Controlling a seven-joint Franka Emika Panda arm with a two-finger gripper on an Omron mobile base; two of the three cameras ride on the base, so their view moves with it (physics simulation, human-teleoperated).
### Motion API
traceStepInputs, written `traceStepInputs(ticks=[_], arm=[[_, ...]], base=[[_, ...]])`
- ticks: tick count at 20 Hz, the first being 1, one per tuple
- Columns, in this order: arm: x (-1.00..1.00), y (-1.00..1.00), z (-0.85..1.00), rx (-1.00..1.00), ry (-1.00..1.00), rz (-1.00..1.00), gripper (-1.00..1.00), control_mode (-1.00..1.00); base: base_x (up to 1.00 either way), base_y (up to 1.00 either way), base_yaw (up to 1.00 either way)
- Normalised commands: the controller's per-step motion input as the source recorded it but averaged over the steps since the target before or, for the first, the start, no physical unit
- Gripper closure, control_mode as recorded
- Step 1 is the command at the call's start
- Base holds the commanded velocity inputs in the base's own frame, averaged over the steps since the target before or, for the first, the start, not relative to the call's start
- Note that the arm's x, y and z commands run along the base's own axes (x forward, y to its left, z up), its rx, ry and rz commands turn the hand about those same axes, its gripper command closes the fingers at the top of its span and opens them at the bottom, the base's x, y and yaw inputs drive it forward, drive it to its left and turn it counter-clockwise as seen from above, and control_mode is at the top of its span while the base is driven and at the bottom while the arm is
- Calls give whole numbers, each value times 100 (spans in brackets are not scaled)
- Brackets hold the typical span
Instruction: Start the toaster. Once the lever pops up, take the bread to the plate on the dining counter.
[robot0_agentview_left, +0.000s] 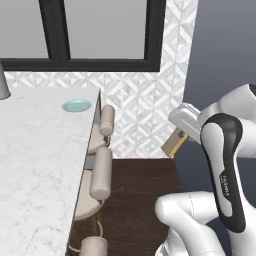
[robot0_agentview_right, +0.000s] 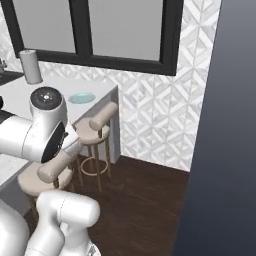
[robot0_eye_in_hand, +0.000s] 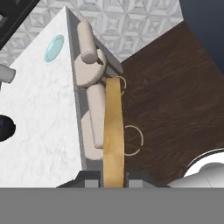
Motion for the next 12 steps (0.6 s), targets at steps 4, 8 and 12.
traceStepInputs(ticks=[4,8,12], arm=[[0,0,0,0,0,0,100,100],[0,0,0,0,0,0,100,100],[0,0,0,0,0,0,100,100]], base=[[80,-28,13],[85,-31,12],[83,-28,13]])
